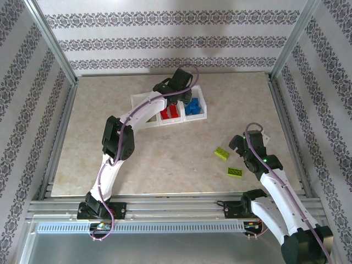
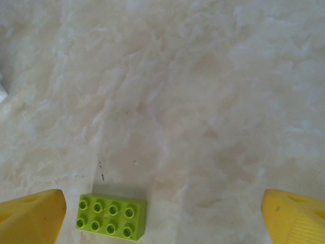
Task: Sort the legos into containers by color
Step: Place the lego in the container.
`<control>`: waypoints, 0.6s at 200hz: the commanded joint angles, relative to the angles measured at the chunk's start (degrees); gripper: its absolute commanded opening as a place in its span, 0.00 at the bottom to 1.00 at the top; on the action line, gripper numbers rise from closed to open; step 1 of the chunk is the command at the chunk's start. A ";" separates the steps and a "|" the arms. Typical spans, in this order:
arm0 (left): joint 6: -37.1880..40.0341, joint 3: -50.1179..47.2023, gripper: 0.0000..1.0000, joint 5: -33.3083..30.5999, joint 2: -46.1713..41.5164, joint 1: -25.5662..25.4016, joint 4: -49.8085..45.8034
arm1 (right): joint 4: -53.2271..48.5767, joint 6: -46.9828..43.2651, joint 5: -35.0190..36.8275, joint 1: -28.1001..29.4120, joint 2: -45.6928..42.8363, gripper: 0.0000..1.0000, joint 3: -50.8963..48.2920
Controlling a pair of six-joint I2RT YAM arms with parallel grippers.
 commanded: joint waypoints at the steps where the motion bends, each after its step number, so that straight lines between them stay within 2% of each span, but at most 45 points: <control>1: 1.15 4.96 0.26 0.26 2.66 0.82 -3.02 | -1.76 0.65 1.25 -0.54 0.07 0.98 1.21; 57: 1.86 13.61 0.27 1.46 9.93 1.39 -5.47 | -2.95 1.72 0.85 -0.57 0.75 0.98 0.93; 100: 2.38 15.18 0.28 0.77 12.48 1.61 -3.58 | -7.48 2.65 2.41 -0.53 3.17 0.99 2.58; 120: 2.90 15.37 0.34 0.67 13.05 1.75 -2.93 | -10.52 3.24 2.95 -0.53 4.14 0.98 3.54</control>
